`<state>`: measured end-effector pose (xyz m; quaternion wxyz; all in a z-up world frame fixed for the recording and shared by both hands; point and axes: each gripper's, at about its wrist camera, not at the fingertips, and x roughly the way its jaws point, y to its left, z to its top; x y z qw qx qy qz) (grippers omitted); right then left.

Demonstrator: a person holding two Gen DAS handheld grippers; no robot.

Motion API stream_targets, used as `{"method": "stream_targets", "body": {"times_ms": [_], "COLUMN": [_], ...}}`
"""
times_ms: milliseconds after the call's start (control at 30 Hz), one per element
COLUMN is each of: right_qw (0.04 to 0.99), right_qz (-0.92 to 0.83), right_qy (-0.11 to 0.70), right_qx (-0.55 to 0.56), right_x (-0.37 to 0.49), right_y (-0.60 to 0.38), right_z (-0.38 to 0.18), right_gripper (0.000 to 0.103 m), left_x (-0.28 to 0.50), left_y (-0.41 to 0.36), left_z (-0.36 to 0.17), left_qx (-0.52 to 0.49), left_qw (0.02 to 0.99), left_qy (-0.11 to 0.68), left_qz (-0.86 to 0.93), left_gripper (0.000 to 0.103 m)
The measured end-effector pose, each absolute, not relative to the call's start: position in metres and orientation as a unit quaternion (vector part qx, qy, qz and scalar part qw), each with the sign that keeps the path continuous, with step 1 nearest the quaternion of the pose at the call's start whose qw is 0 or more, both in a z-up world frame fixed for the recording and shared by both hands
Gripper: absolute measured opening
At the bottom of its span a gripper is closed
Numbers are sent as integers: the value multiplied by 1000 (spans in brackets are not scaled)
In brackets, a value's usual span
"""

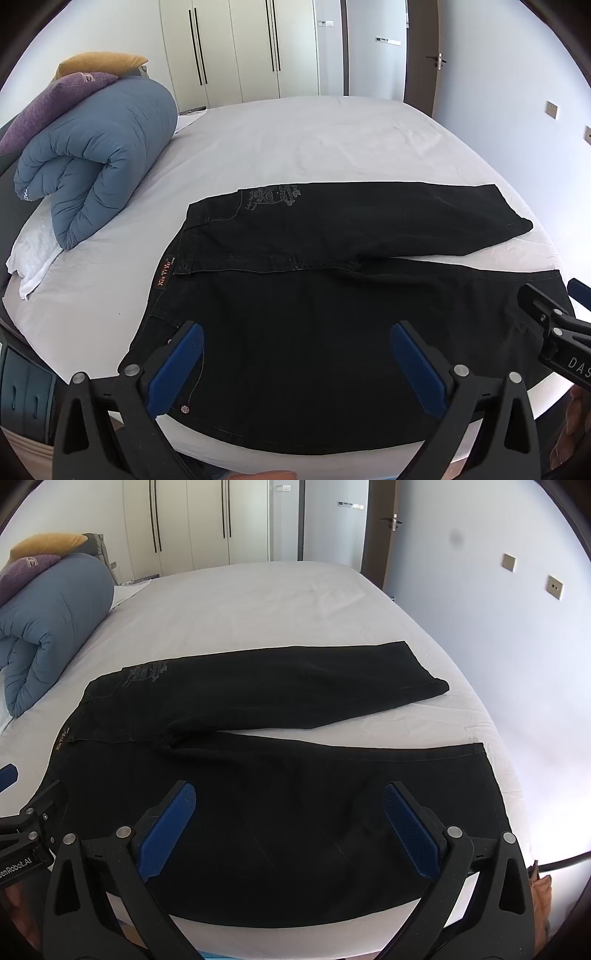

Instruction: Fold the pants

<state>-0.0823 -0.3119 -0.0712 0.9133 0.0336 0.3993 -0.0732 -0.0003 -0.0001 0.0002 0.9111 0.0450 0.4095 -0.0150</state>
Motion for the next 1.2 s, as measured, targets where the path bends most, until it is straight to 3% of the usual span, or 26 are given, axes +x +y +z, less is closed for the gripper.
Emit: {"method": "stream_targets", "body": {"times_ms": [1200], "right_qw": [914], "right_qz": [-69], "right_qy": [398], "right_qx": [34], "right_x": [-82], "right_y": [-305], "right_z": [-76], "right_gripper": [103], "left_x": [-2], "left_y": [4], "left_z": [-1], "left_qx": [39], "left_qw": [909], "left_qy": [416], "left_qz": [-15], "left_gripper": [103]}}
